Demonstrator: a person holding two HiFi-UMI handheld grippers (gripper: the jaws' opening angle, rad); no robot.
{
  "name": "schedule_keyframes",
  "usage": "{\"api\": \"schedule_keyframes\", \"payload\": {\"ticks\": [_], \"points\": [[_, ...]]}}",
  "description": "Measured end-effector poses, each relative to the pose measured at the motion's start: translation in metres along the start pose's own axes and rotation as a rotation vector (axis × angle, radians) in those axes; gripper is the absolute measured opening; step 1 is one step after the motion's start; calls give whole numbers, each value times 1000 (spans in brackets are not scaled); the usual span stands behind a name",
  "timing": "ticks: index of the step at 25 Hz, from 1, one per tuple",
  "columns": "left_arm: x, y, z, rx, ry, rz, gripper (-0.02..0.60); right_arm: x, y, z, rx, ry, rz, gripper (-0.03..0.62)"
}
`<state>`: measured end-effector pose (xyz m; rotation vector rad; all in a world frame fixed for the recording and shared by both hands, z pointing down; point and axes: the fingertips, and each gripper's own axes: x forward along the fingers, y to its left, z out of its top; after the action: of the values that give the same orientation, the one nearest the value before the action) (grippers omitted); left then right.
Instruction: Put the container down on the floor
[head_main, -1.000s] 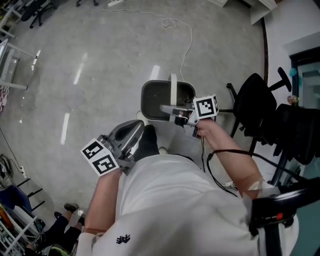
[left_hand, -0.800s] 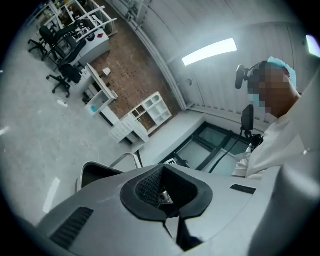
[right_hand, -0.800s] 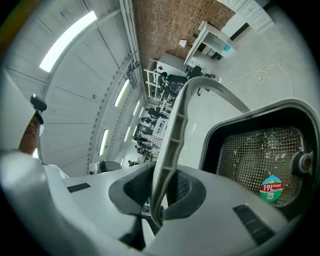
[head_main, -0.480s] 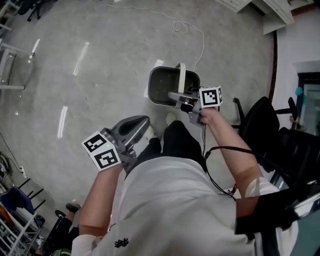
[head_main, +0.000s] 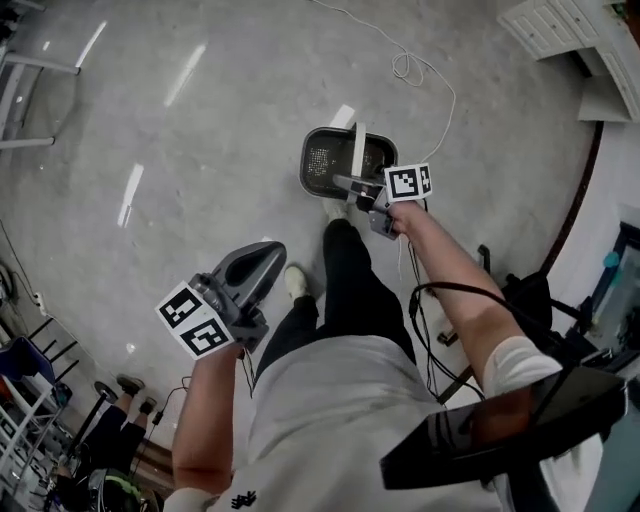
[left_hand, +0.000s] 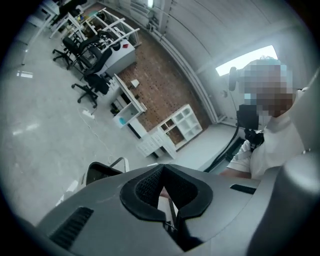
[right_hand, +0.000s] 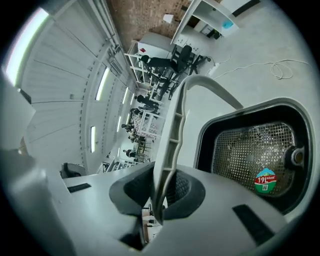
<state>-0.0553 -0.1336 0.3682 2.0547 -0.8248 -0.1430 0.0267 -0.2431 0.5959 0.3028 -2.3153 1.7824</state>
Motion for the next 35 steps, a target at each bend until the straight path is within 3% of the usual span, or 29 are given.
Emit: {"api": "schedule_keyframes", "payload": {"ticks": [8, 13, 20, 24, 30, 35], "points": [[106, 87, 39, -97, -50, 16, 9, 53, -125, 92, 16, 105, 55, 29], [143, 137, 43, -154, -40, 3, 9, 93, -203, 121, 18, 125, 45, 29], [177, 188, 39, -147, -31, -17, 9, 127, -299, 144, -4, 123, 19, 30], [177, 211, 30, -136, -30, 0, 9, 135, -326, 143, -5, 104, 35, 29], [181, 231, 15, -154, -34, 13, 9, 135, -327, 141, -41, 76, 119, 31], [188, 228, 12, -179, -37, -4, 9, 128, -331, 136, -45, 85, 107, 31]]}}
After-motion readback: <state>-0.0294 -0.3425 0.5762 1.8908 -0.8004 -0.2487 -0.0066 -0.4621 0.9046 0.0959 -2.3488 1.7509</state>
